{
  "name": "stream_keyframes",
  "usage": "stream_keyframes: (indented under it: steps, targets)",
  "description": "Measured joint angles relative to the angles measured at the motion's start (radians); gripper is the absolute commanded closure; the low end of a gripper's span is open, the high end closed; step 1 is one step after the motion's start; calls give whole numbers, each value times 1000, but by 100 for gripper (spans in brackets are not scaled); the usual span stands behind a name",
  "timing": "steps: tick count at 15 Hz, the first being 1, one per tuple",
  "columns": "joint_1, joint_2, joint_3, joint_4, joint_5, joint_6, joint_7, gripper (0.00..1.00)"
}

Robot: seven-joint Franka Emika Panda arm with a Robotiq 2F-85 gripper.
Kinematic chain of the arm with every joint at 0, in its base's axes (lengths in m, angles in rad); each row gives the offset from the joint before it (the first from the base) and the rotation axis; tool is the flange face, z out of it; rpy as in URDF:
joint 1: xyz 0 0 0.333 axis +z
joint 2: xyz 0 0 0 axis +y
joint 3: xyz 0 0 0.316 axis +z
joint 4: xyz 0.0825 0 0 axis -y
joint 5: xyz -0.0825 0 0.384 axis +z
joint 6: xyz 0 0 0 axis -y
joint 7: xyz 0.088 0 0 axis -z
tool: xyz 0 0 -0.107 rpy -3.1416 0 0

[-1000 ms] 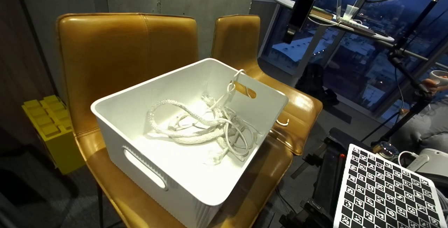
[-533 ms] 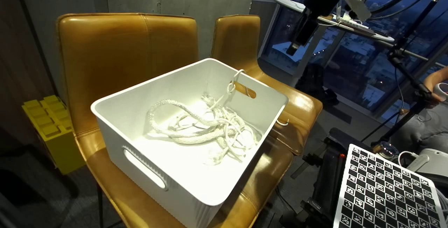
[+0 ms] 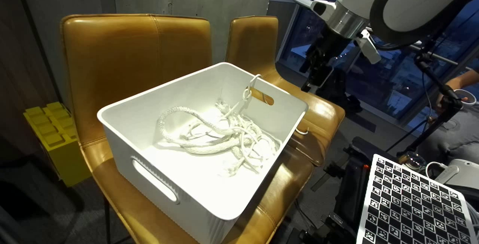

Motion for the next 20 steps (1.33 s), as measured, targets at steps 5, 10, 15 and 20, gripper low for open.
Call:
stream_keyframes:
  steps: [5, 10, 15, 20]
  targets:
    - [0, 96, 4, 94, -15, -18, -39, 0]
    - [0, 233, 8, 256, -17, -87, -58, 0]
    - [2, 378, 19, 445, -36, -184, -71, 0]
    - [5, 505, 29, 596, -39, -257, -80, 0]
